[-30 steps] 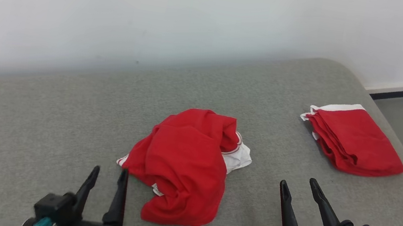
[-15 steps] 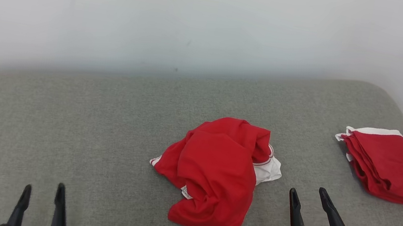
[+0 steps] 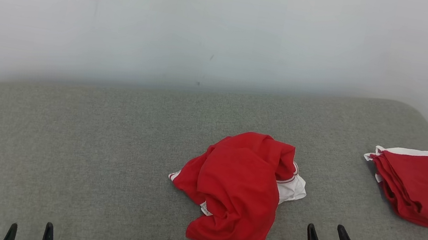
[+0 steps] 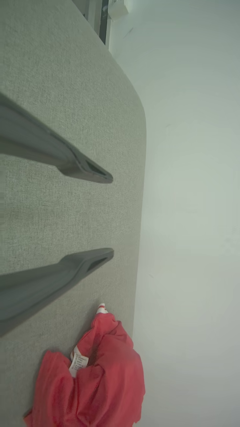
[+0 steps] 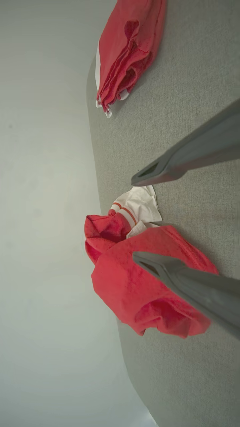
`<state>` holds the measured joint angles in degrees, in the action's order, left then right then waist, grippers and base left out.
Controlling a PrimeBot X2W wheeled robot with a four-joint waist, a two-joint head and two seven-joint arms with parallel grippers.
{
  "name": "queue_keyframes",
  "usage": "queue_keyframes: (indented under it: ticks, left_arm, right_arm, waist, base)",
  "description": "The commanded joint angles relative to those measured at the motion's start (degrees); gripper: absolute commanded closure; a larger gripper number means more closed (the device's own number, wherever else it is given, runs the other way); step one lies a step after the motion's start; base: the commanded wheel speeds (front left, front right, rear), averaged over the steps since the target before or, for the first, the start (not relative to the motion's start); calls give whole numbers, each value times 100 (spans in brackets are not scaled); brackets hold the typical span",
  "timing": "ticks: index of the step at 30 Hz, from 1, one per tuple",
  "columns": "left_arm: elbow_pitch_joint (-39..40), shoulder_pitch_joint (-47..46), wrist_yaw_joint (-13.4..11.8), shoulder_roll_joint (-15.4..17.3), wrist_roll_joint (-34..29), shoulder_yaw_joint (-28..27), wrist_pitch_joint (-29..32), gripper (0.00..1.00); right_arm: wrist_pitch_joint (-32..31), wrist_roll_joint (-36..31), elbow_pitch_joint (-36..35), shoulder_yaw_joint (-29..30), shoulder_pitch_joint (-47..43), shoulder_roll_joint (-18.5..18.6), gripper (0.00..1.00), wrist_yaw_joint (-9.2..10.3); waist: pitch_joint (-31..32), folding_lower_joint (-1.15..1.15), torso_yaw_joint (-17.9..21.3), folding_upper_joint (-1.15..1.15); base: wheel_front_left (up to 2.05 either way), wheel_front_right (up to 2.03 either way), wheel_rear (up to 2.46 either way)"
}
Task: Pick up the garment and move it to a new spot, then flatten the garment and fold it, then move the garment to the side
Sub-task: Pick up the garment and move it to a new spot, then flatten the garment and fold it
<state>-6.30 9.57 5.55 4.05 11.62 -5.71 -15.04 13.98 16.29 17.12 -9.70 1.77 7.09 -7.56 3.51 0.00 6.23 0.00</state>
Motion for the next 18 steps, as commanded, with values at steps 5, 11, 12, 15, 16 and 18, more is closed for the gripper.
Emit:
queue_keyframes:
  ticks: [5,11,12,15,16,18]
  left_arm:
    - [-81,103,82,-56,-68,-92,-18,0]
    - [-154,96,139,-85,-106,-144,-19,0]
    - [-164,88,150,-87,-115,-147,-19,0]
    - [-186,70,149,-90,-146,-163,-19,0]
    - [-186,70,149,-90,-146,-163,-19,0]
    - [-207,61,163,-95,-152,-169,-19,0]
  right_arm:
    - [62,29,143,3,-57,-25,0,14]
    - [87,24,215,33,-40,-21,0,14]
    - [82,23,223,37,-37,-21,0,14]
    - [94,20,237,32,-27,-27,0,14]
    - [94,20,237,32,-27,-27,0,14]
    - [100,22,245,18,-11,-28,0,14]
  waist:
    - [6,0,15,0]
    - [20,0,26,0]
    - [21,0,28,0]
    - [22,0,39,0]
    - [22,0,39,0]
    - [21,0,50,0]
  base:
    - [0,0,0]
    - [0,0,0]
    - [0,0,0]
    - [0,0,0]
    - [0,0,0]
    - [0,0,0]
